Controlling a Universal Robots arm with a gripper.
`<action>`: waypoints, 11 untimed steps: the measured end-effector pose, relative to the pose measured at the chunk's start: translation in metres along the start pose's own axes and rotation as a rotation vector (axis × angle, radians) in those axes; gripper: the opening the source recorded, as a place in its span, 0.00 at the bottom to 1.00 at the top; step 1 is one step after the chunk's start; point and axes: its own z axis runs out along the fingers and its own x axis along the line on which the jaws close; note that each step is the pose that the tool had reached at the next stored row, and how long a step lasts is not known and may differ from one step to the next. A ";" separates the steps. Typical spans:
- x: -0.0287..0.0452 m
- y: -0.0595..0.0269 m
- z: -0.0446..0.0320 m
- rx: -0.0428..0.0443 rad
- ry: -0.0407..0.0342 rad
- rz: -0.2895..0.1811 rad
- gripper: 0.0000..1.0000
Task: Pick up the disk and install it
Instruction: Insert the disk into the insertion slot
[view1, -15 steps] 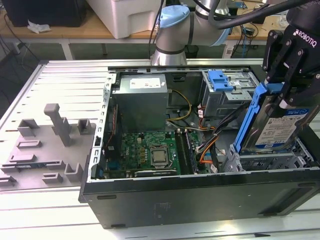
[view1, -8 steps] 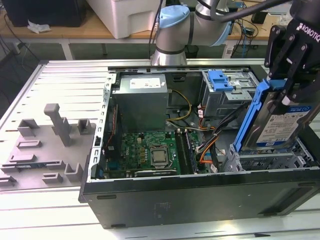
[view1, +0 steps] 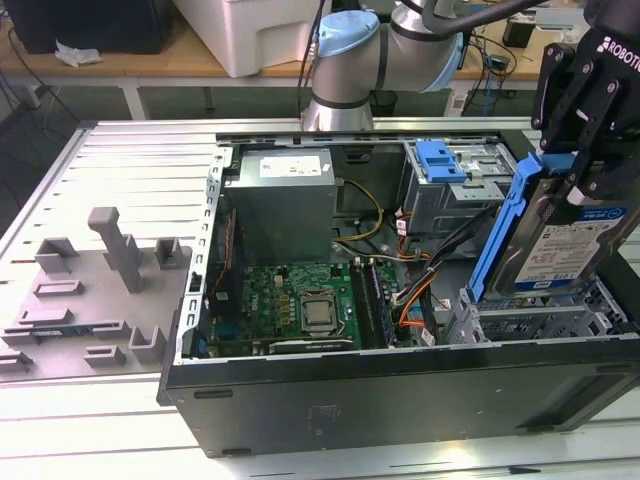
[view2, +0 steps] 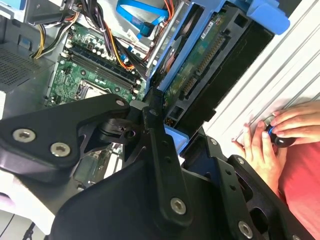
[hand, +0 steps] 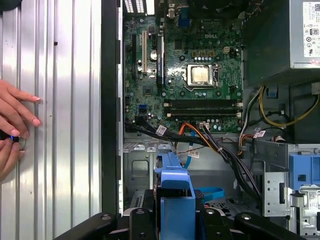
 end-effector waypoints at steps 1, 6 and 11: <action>0.0000 0.0000 -0.0003 0.0000 0.0000 0.000 0.37; 0.0000 0.0000 -0.0003 -0.0001 0.0001 0.000 0.37; 0.0000 0.0000 -0.0003 -0.0028 0.0001 0.001 0.37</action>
